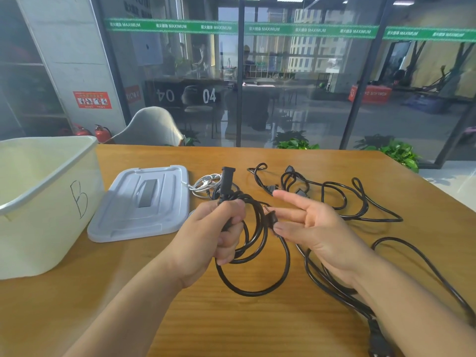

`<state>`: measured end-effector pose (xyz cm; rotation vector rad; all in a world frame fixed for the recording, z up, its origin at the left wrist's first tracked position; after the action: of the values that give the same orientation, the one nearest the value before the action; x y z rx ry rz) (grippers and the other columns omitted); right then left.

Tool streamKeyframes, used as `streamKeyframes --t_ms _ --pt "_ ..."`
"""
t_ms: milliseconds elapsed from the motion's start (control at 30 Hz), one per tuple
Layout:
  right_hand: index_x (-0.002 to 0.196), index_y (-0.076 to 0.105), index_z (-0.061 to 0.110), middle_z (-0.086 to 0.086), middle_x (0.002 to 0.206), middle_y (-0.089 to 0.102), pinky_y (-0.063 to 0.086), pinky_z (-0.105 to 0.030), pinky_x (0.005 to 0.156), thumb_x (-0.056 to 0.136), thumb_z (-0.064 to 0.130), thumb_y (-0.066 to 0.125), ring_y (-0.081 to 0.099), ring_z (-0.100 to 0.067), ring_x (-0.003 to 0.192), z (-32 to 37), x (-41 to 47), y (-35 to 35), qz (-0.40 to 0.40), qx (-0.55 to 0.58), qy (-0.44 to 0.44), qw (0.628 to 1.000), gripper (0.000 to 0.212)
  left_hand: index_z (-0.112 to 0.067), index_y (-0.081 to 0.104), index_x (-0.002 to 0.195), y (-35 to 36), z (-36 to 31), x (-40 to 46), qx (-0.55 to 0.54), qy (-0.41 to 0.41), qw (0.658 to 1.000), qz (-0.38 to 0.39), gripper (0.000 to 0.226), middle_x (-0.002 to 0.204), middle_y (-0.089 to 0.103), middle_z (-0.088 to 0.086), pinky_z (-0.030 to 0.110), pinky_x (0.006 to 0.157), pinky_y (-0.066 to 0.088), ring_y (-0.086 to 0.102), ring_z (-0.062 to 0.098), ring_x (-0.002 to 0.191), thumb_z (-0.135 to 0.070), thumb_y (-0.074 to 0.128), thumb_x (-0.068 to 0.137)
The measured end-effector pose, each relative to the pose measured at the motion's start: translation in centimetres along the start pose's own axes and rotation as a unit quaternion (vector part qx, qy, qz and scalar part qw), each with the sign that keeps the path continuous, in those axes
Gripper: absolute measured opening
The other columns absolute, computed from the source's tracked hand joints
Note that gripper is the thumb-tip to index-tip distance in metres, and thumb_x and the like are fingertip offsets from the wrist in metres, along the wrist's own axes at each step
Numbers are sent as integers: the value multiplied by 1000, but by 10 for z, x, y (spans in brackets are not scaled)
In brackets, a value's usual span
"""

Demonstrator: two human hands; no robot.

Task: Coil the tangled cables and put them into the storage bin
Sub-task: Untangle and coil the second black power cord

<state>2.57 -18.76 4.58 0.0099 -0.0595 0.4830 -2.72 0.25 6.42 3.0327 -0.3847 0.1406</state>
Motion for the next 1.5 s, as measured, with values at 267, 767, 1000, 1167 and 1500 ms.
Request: streamKeyframes --t_ms 267,767,1000,1167,1500 --pt "131 68 15 -14 115 78 61 -29 81 85 9 82 77 -25 100 -6 -5 2 51 1 86 995 48 -20 43 69 -1 -1 0 -2 7 1000 -1 32 53 27 -2 24 43 31 21 16 43 -30 46 98" --pt "114 68 15 6 101 78 56 -32 94 112 27 43 73 -12 101 -3 -4 14 -143 -86 -7 986 27 -16 38 73 2 -2 0 4 12 1000 -5 30 53 25 0 26 44 31 20 17 44 -31 46 98" --pt "110 66 33 6 101 80 53 -42 103 112 34 45 75 -16 106 -16 -1 33 -190 125 16 974 21 -17 36 71 32 8 0 -3 1 998 56 35 52 26 0 25 46 31 19 19 43 -32 45 100" --pt "94 70 44 19 75 73 56 -27 80 111 39 45 69 0 72 -18 0 29 -225 83 -4 971 30 -9 35 71 37 16 3 7 5 998 55 44 54 28 0 25 46 32 21 18 44 -38 47 102" --pt "111 64 15 7 64 46 33 -23 42 108 55 39 39 -7 47 6 -5 42 -219 84 -158 959 47 -20 59 104 39 5 5 -25 136 984 -112 50 62 23 9 31 42 16 17 21 49 -67 53 87"
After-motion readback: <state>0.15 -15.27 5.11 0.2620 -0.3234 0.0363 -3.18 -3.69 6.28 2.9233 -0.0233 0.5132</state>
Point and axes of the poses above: each hand's wrist, its own x-axis towards the middle knuckle, its own y-axis out of the palm, z = x × y, the point moved 5 cm from there along x, towards the middle knuckle
